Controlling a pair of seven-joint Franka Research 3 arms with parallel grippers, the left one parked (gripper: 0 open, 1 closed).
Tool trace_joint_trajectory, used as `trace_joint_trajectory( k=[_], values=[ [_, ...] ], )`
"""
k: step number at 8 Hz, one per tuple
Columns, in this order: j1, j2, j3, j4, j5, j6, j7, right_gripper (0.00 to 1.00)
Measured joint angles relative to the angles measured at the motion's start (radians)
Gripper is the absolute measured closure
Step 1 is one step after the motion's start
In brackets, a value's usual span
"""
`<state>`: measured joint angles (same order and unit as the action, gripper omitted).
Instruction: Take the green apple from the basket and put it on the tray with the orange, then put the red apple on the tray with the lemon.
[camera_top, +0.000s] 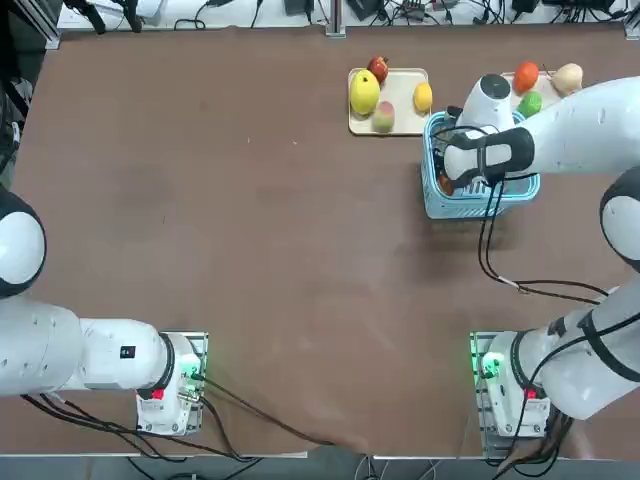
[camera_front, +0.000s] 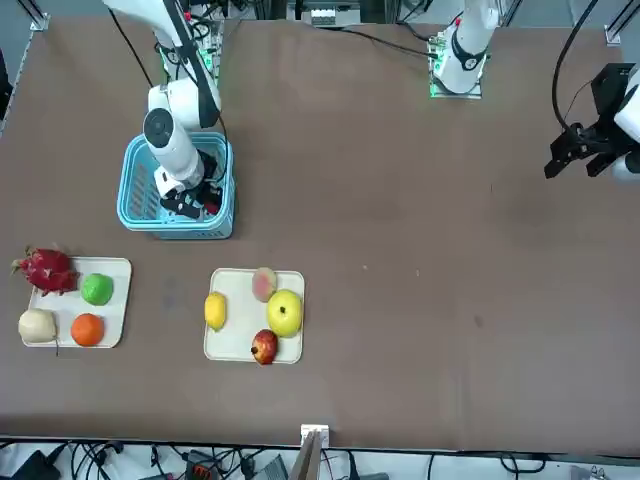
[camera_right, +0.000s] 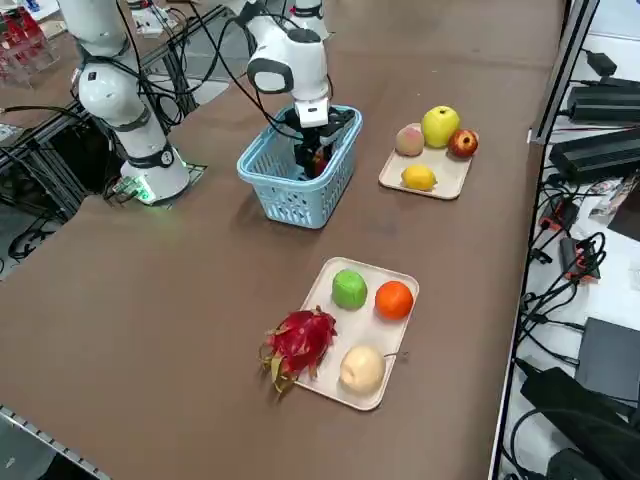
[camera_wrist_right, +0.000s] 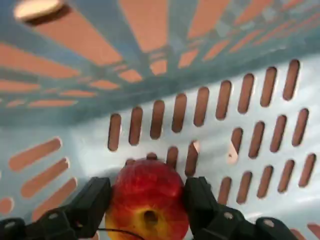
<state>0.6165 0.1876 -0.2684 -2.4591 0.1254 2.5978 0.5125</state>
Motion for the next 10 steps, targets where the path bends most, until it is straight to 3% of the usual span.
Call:
trace_joint_trajectory(
  k=[4,6,8,10],
  values=[
    [-0.05,-0.273,-0.015,0.056,-0.067,-0.382,0.001,0.14],
    [-0.081,-0.331,-0.016,0.213,-0.106,-0.571,0.001,0.14],
    [-0.088,-0.258,-0.016,0.438,-0.108,-0.688,0.001,0.14],
    [-0.088,-0.09,-0.013,0.636,-0.106,-0.696,0.009,0.14]
  ],
)
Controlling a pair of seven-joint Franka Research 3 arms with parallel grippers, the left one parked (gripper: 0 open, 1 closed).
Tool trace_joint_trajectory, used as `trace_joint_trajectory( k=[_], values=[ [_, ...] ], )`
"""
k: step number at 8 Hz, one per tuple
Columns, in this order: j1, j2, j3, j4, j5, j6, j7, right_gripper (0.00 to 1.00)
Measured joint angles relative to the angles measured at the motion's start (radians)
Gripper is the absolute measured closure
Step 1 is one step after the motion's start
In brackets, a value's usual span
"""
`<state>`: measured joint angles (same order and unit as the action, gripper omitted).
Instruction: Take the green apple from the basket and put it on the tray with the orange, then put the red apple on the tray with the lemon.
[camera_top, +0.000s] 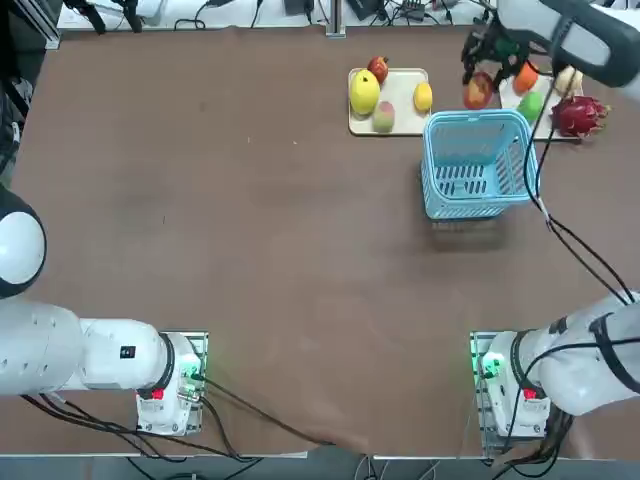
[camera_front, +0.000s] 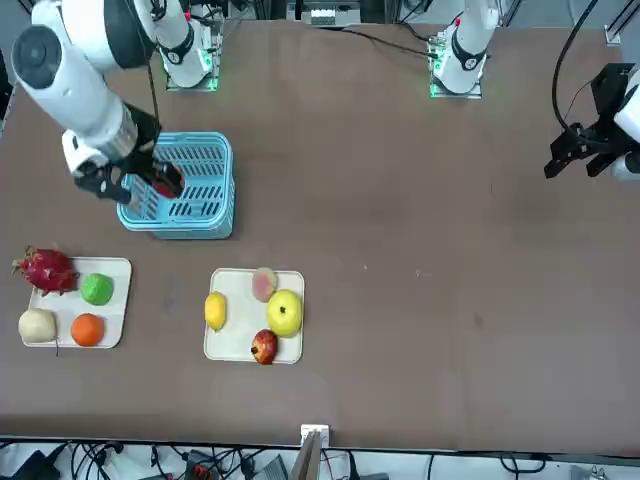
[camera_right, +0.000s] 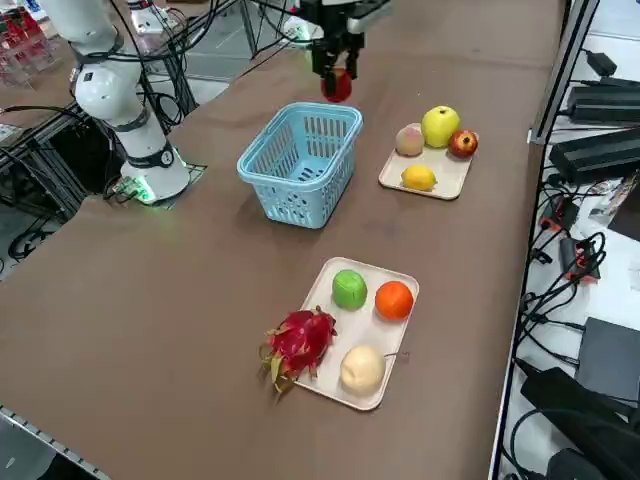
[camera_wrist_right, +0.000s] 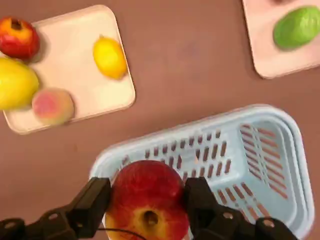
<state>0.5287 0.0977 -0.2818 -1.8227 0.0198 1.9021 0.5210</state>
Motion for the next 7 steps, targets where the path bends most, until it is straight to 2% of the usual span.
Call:
trace_joint_trajectory(
  k=[2,4,7],
  values=[
    [0.0,0.218,0.002,0.211,0.039,0.003,0.022,0.14],
    [-0.009,0.407,0.001,0.359,0.085,0.032,0.038,0.14],
    [-0.015,0.574,0.002,0.423,0.154,0.175,0.072,0.14]
  ],
)
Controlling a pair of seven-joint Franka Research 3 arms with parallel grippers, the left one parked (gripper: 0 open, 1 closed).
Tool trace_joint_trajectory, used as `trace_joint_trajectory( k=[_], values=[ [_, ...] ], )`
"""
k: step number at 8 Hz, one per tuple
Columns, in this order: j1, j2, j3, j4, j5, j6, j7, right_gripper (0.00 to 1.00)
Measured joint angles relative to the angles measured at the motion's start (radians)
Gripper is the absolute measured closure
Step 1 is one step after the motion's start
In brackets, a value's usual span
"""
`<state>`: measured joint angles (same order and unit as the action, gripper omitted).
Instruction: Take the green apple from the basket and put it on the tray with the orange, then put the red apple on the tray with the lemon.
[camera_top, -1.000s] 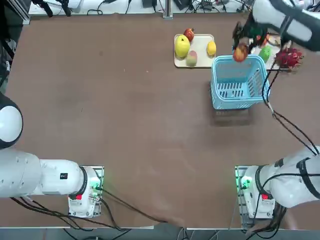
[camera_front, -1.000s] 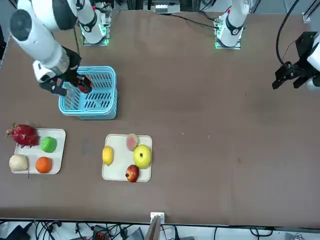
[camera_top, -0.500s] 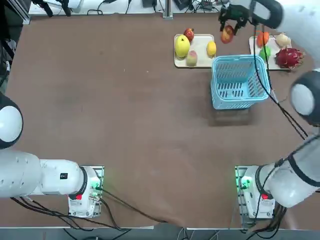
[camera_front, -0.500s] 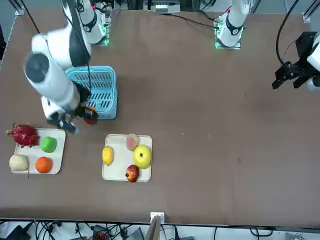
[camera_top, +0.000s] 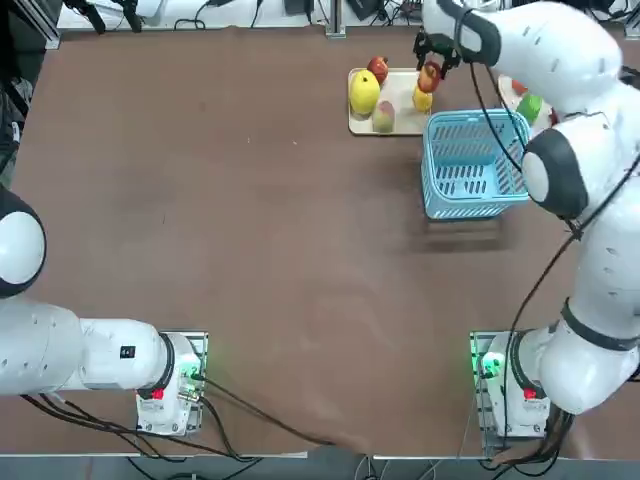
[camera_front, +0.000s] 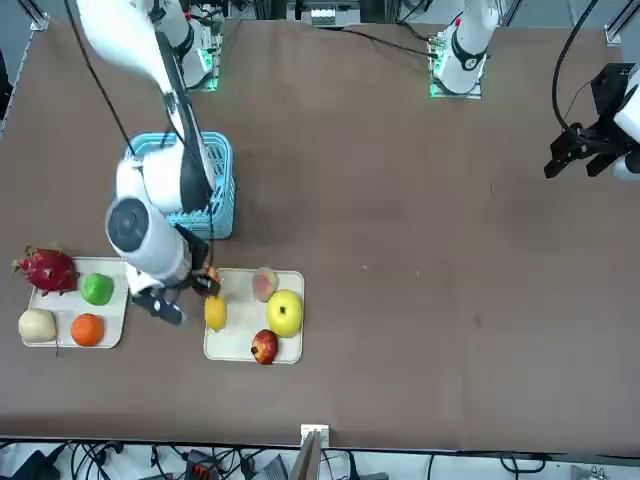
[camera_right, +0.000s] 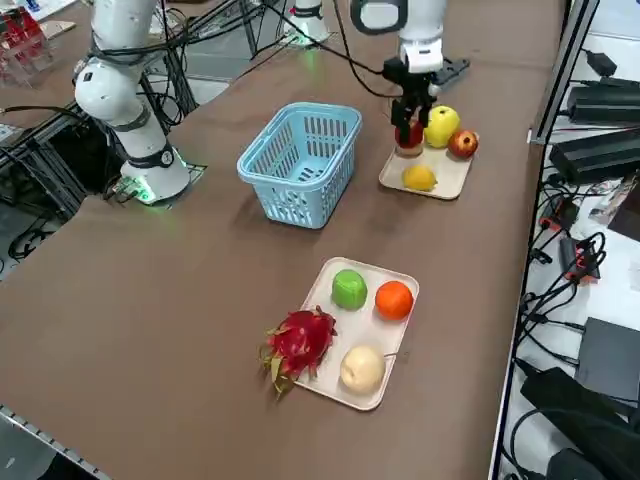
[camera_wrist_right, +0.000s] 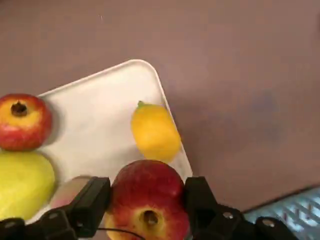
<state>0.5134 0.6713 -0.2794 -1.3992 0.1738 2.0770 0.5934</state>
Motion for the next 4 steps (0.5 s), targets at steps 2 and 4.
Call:
trace_joint_trajectory(
  k=[2,4],
  values=[
    [0.001,0.047,0.004,0.011,0.064,0.072,0.006,0.14],
    [0.015,0.085,0.01,0.013,0.08,0.131,0.026,0.14]
  ],
)
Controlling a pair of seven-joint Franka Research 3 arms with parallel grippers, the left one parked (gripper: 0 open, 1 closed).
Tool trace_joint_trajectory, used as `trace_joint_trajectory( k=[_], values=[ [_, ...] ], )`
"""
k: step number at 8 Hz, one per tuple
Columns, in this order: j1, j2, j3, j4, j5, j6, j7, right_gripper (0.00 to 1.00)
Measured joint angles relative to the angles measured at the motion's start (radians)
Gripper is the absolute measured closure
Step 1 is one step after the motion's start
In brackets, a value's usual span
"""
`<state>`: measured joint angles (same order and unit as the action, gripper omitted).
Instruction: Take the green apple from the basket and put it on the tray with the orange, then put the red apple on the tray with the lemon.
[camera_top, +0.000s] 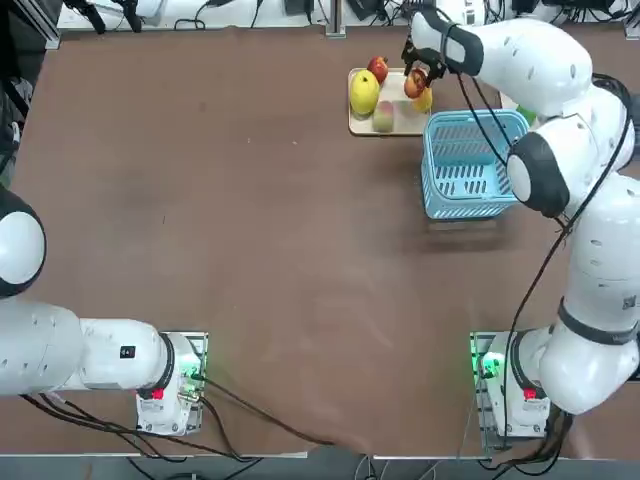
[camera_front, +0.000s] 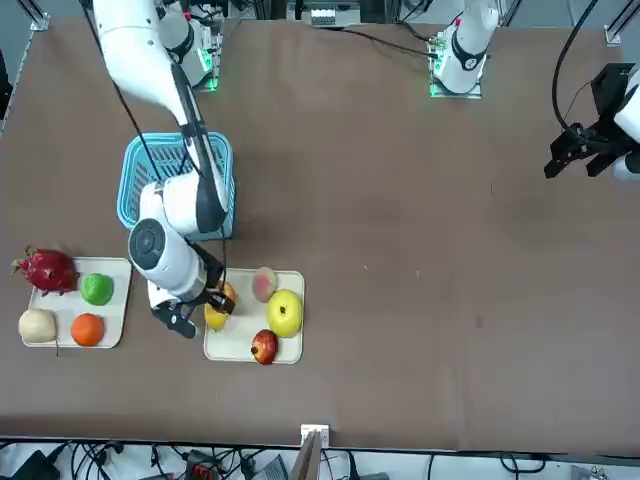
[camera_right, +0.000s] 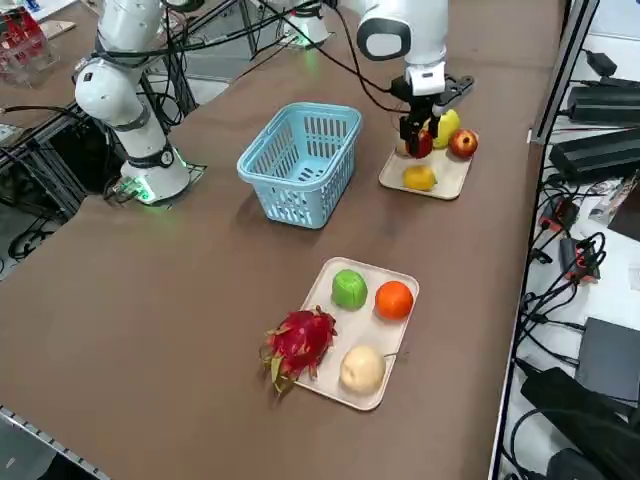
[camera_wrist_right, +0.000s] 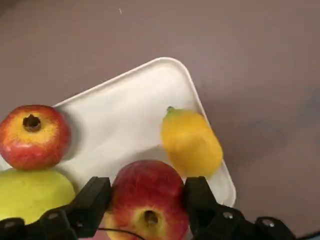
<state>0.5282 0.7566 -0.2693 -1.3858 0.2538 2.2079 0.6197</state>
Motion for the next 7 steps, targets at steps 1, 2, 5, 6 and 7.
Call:
trace_joint_trajectory(
  k=[1,2,5,6,7],
  values=[
    [0.011,0.024,0.001,0.0,0.0,0.034,0.008,0.14],
    [0.016,0.041,0.001,0.0,0.0,0.051,0.009,0.14],
    [0.017,0.053,0.001,0.003,0.0,0.055,0.011,0.15],
    [0.017,0.053,0.001,0.003,0.0,0.055,0.011,0.13],
    [0.017,0.053,0.001,0.003,0.0,0.055,0.011,0.08]
  ],
)
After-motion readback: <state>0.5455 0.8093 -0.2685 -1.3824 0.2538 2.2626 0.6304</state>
